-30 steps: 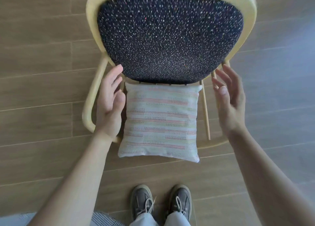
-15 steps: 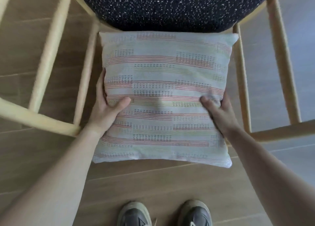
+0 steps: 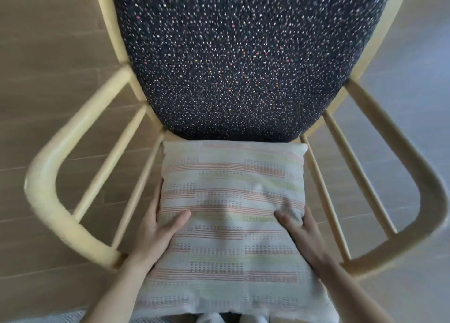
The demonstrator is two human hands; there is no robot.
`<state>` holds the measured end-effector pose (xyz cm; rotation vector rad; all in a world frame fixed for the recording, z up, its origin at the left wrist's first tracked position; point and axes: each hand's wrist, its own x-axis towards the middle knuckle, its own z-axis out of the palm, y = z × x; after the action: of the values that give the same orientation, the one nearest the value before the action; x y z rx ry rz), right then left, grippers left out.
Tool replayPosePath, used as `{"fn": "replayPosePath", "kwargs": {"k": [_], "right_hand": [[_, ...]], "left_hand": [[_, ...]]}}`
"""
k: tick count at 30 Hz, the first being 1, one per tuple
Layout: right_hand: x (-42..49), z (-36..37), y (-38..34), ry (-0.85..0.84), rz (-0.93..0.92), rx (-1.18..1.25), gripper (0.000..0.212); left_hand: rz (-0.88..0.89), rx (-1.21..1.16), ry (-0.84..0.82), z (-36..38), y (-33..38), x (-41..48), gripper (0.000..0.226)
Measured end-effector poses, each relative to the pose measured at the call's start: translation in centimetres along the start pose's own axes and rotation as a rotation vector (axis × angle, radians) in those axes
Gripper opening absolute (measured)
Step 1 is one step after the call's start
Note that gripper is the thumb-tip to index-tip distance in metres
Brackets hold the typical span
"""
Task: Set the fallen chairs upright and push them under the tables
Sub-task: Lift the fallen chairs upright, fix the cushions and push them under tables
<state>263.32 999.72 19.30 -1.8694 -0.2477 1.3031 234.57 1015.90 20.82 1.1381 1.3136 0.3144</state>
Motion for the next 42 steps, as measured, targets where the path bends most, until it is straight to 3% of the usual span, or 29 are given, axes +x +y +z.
{"fn": "replayPosePath", "kwargs": {"k": [3, 7, 13, 16, 18, 20, 22, 26, 30, 33, 36, 37, 39, 42], "right_hand": [[-6.3, -0.7, -6.3, -0.030, 0.088, -0.019, 0.060], [-12.0, -1.6, -14.9, -0.023, 0.164, -0.123, 0.038], [-15.4, -4.0, -28.6, -0.099, 0.268, -0.309, 0.054], [-16.0, -4.8, -33.8, -0.157, 0.250, -0.222, 0.050], [-17.1, -5.7, -36.5, -0.163, 0.331, -0.074, 0.050], [-17.7, -6.3, -38.6, -0.159, 0.412, 0.019, 0.054], [-18.1, -6.4, -40.9, -0.168, 0.431, -0.065, 0.051], [-17.3, -6.5, -44.2, -0.122, 0.397, -0.095, 0.028], [-15.4, -7.6, -43.5, -0.076, 0.336, 0.006, 0.015], [-12.7, -8.1, -42.6, -0.126, 0.343, -0.001, 0.025], [-10.1, -7.9, -42.9, -0.204, 0.440, -0.278, 0.035], [-9.4, -7.7, -43.2, -0.213, 0.427, -0.396, 0.038], [-8.7, -6.9, -44.1, -0.223, 0.348, -0.575, 0.042], [-10.0, -5.5, -45.6, -0.169, -0.046, -0.875, 0.051]], "left_hand": [[-0.063, 0.034, -0.022, -2.2, 6.7, -4.7, 0.107], [-0.134, 0.073, -0.077, -4.2, 15.9, -8.1, 0.112], [-0.234, 0.132, -0.180, -4.7, 27.9, -8.2, 0.093], [-0.296, 0.191, -0.233, -4.9, 33.1, -6.6, 0.079], [-0.333, 0.241, -0.283, -4.7, 36.4, -5.8, 0.070], [-0.378, 0.262, -0.328, -4.3, 38.3, -4.6, 0.064], [-0.445, 0.269, -0.371, -4.1, 39.7, -3.9, 0.064], [-0.454, 0.361, -0.363, -3.6, 42.3, -2.8, 0.086], [-0.521, 0.432, -0.345, -3.4, 43.1, -1.1, 0.064], [-0.546, 0.437, -0.360, -3.3, 42.9, -0.8, 0.063], [-0.549, 0.423, -0.398, -3.1, 43.3, -0.9, 0.063], [-0.516, 0.453, -0.390, -3.0, 43.6, -1.3, 0.064], [-0.287, 0.583, -0.310, -2.5, 44.3, -1.7, 0.059], [0.185, 0.560, -0.177, -1.2, 45.6, -3.9, 0.044]]}}
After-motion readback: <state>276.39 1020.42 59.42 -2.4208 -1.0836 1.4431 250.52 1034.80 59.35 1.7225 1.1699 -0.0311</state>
